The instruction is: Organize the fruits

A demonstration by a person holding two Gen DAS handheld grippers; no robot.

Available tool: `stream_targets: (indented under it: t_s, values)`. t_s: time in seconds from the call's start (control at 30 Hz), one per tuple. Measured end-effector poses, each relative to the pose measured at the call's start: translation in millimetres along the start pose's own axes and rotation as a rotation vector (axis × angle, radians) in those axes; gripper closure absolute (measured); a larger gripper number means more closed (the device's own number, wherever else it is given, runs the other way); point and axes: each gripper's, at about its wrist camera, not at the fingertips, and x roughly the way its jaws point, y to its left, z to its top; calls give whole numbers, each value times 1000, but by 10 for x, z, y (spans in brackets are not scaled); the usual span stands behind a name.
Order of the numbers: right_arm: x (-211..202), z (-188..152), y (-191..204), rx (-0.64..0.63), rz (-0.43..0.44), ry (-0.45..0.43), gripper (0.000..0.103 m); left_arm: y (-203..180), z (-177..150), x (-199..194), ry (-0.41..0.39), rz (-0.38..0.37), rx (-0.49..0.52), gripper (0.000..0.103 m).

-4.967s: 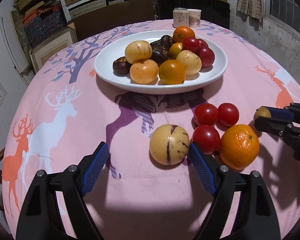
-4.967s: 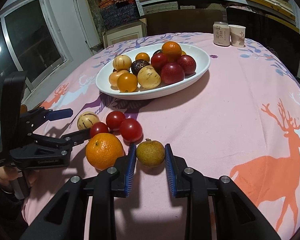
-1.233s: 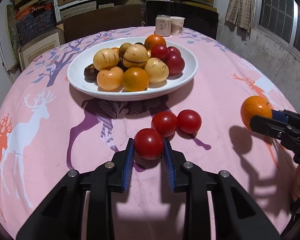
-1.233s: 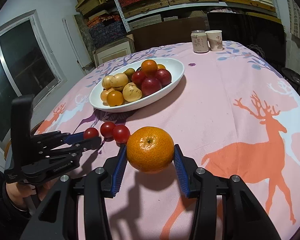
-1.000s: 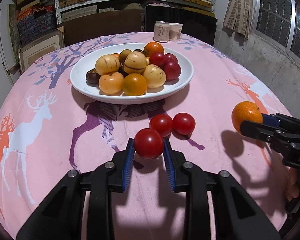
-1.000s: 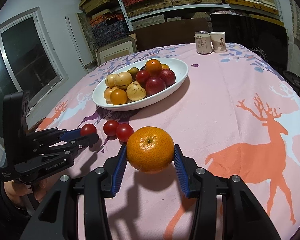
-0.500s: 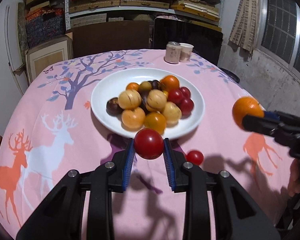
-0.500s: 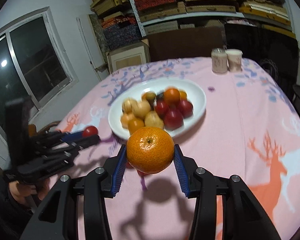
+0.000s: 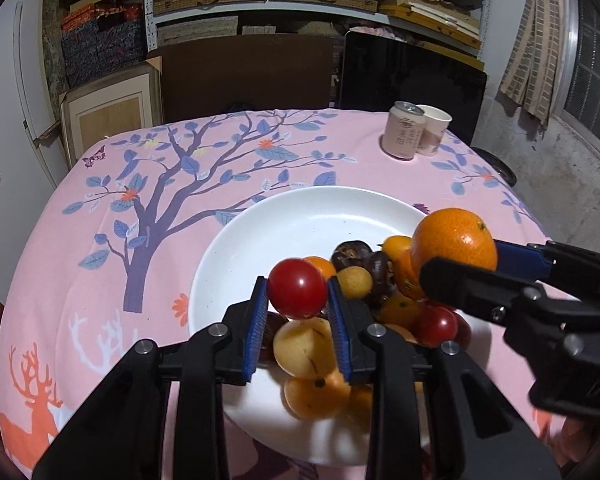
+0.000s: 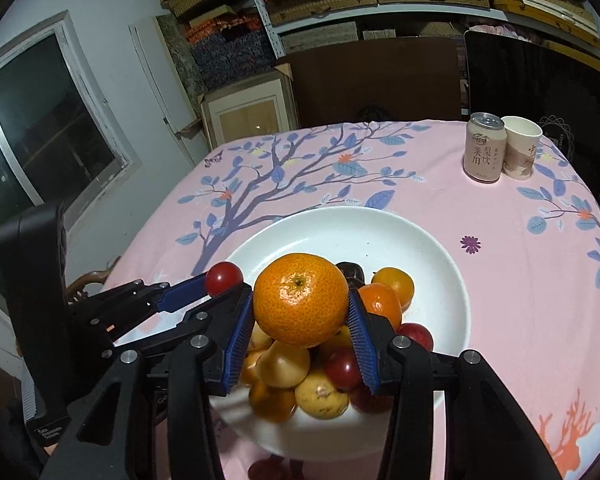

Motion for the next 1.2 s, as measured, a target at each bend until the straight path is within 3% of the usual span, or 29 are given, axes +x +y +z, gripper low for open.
stream_targets:
  t_s: [0.07, 0.1, 0.2, 0.37, 0.53, 0.67, 0.7, 0.73, 0.77, 1.1, 1.2]
  values:
    - [24, 21, -14, -12, 6, -18, 54, 11, 8, 39, -3, 18, -7, 57]
    - [13, 34, -23, -14, 3, -31, 47, 24, 4, 37, -7, 28, -14, 45]
    - [-120, 24, -70, 11, -1, -67, 38, 76, -55, -86, -38, 32, -34, 28]
    - [-450, -237, -158, 39, -3, -86, 38, 64, -382, -404, -45, 13, -1, 26]
    - [-624, -908, -40, -30, -12, -7, 38, -139, -939, -561, 4, 68, 114, 20]
    - [-505, -1349, 28, -97, -31, 69, 38, -186, -1272, -658, 41, 71, 130, 20]
    - [-466, -1416, 36, -111, -37, 83, 45, -187, -1325, -694, 42, 61, 126, 20]
    - [-425, -1464, 45, -119, -28, 102, 56, -189, -1362, -718, 42, 55, 123, 20]
    - [-400, -1489, 59, -125, -18, 113, 59, -188, -1409, -752, 40, 52, 119, 20]
    - [-134, -1486, 158, -190, -74, 133, 60, -33, -1489, -737, 50, 53, 52, 20]
    - [-105, -1508, 156, -179, -49, 134, 69, -15, -1485, -723, 53, 53, 43, 20]
